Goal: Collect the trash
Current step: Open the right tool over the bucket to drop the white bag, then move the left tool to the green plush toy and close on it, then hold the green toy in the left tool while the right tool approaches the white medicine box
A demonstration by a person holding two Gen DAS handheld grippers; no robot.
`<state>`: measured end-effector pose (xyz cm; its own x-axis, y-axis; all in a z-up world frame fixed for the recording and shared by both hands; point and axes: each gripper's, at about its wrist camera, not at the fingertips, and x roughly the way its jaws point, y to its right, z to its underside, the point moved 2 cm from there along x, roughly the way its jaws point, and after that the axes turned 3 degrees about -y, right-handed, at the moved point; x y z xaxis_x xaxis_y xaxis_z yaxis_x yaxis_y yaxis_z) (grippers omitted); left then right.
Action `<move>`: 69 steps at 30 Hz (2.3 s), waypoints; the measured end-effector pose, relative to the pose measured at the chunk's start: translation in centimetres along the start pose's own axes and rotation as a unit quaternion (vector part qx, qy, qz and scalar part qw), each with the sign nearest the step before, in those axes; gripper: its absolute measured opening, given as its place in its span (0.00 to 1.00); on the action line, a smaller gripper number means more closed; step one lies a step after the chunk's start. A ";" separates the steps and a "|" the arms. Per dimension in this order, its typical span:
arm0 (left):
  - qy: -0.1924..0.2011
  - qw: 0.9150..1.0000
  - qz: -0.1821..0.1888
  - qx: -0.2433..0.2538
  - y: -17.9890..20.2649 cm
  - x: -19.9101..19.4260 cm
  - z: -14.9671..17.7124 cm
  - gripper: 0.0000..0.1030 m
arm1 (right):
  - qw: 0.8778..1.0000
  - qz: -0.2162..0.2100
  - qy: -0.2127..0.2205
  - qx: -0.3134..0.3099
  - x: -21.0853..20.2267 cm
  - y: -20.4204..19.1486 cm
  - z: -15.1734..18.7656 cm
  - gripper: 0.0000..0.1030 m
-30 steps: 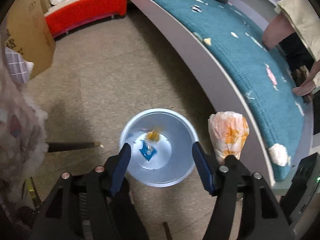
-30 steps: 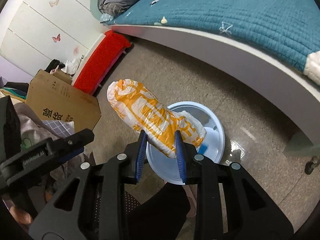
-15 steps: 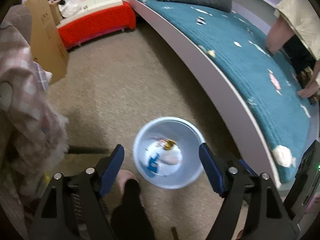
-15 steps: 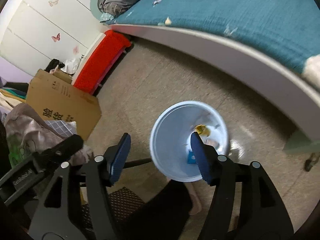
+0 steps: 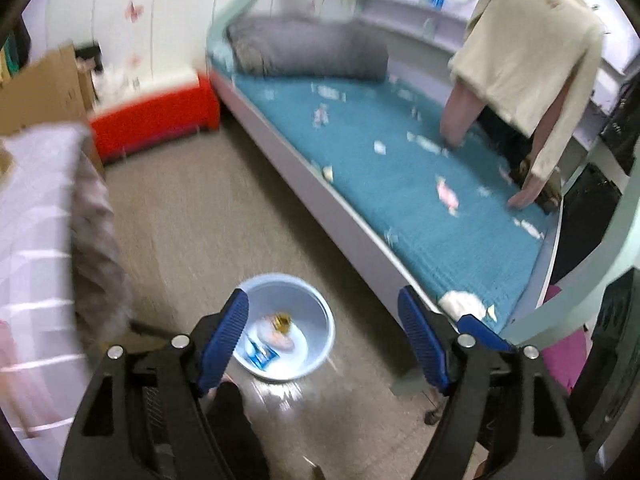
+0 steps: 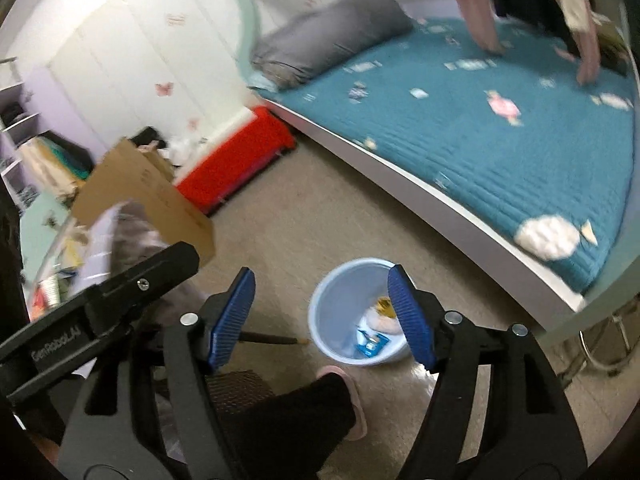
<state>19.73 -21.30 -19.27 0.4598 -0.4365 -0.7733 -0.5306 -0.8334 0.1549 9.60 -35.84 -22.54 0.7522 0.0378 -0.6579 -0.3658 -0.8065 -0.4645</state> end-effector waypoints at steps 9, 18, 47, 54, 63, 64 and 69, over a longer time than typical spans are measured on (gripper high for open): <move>0.089 0.991 -0.104 -0.008 -7.4 -11.6 0.6 0.76 | 0.992 -0.094 0.005 -0.085 -2.1 -11.6 1.8 0.68; 0.066 0.985 -0.146 -0.067 -18.0 -14.9 3.1 0.79 | 0.982 -0.118 -0.006 -0.145 0.5 -20.1 4.6 0.68; 0.025 0.986 -0.119 -0.117 -22.8 -11.6 4.3 0.12 | 0.981 -0.100 -0.015 -0.168 3.5 -24.8 5.9 0.71; 0.029 0.985 -0.100 -0.136 -23.5 -12.5 5.0 0.06 | 0.979 -0.108 -0.014 -0.172 3.1 -25.8 6.2 0.71; 0.043 0.983 -0.101 -0.146 -25.1 -14.8 6.5 0.04 | 0.975 -0.124 -0.014 -0.184 2.1 -28.0 7.1 0.72; 0.045 0.983 -0.100 -0.149 -25.4 -15.3 6.7 0.04 | 0.974 -0.126 -0.012 -0.187 2.0 -28.3 7.2 0.72; 0.057 0.980 -0.100 -0.162 -26.6 -17.0 7.7 0.04 | 0.970 -0.135 -0.014 -0.199 1.6 -30.2 8.1 0.73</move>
<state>20.56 10.92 -14.96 0.6180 -0.2729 -0.7373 -0.1765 -0.9620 0.2081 17.43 -6.65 -14.33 0.7740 0.2911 -0.5624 0.0882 -0.9290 -0.3595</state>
